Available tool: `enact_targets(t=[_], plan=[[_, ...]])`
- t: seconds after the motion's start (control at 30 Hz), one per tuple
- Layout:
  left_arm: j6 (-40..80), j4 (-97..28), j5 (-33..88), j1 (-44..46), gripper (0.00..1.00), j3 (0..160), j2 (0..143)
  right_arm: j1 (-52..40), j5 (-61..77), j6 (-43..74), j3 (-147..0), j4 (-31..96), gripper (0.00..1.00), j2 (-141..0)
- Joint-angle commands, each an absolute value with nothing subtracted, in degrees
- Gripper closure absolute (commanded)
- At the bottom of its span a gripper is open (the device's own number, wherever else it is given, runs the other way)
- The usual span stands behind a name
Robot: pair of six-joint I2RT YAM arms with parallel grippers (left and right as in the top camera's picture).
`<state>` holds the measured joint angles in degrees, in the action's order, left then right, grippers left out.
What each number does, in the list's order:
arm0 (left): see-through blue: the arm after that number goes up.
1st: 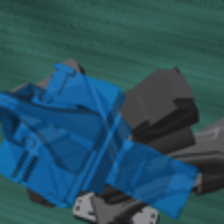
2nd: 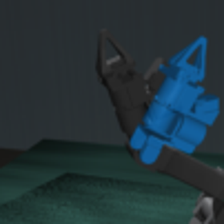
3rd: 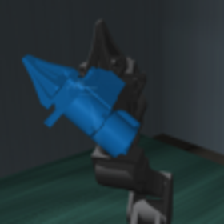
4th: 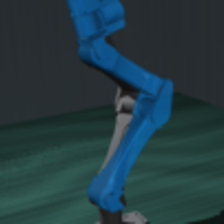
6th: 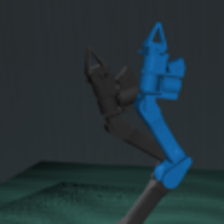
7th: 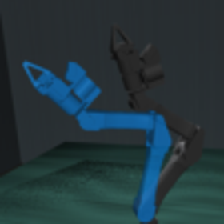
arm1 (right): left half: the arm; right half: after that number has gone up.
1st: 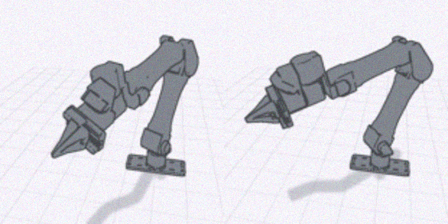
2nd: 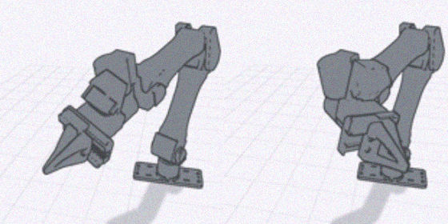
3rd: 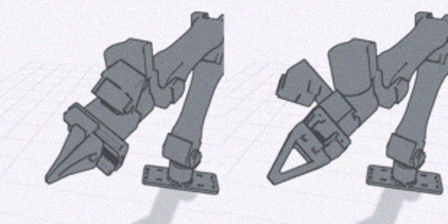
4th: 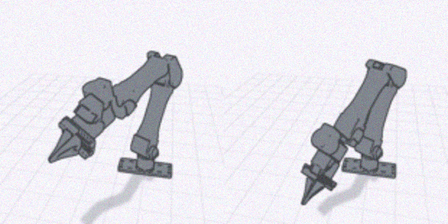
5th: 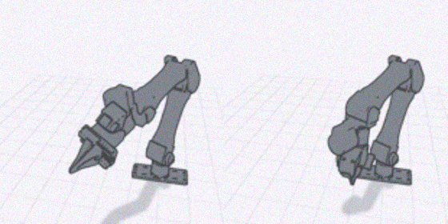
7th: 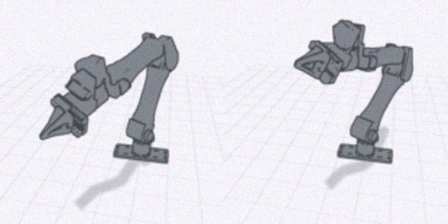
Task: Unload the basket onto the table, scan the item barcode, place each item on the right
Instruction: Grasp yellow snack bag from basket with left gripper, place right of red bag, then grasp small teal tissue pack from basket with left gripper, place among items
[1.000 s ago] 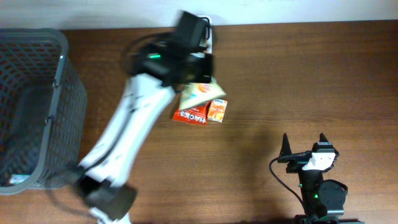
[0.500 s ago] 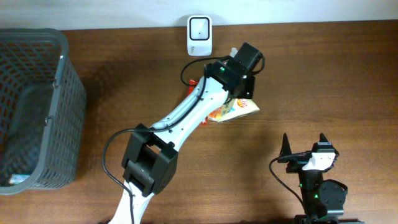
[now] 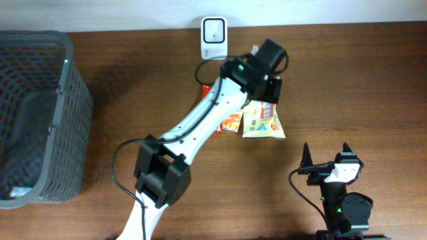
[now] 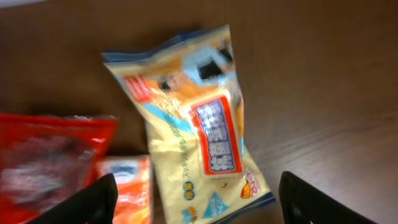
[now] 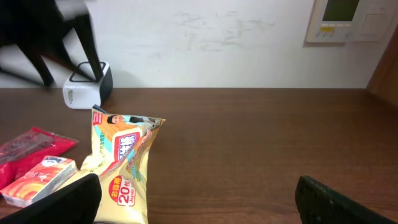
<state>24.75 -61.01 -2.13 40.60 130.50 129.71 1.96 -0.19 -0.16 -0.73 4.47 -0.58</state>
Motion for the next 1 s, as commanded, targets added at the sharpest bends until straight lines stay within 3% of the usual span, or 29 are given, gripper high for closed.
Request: enact_targets(t=[0.0,0.17,0.37,0.53,0.77,0.97], plan=[[22.37,-68.71,-7.16,34.17,0.18,141.64,121.19,2.28,-0.56,0.01,-0.32,4.71,0.02,-0.21],[22.44,-85.14,-15.27,18.41,0.08,150.17,114.28,2.28,-0.56,0.01,-0.32,4.71,0.02,-0.21],[31.92,-92.25,-13.34,-10.76,0.04,150.47,107.53,2.28,-0.56,0.01,-0.32,4.71,0.02,-0.21],[31.73,-96.73,-10.0,-31.27,0.0,145.95,107.92,2.28,-0.56,0.01,-0.32,4.71,0.02,-0.21],[33.04,-95.24,-10.28,-42.44,0.0,125.93,107.92,2.28,-0.56,0.01,-0.32,4.71,0.02,-0.21],[32.99,-80.12,-10.35,-42.76,0.04,102.56,107.92,2.28,-0.54,0.01,-0.32,4.71,0.01,-0.21]])
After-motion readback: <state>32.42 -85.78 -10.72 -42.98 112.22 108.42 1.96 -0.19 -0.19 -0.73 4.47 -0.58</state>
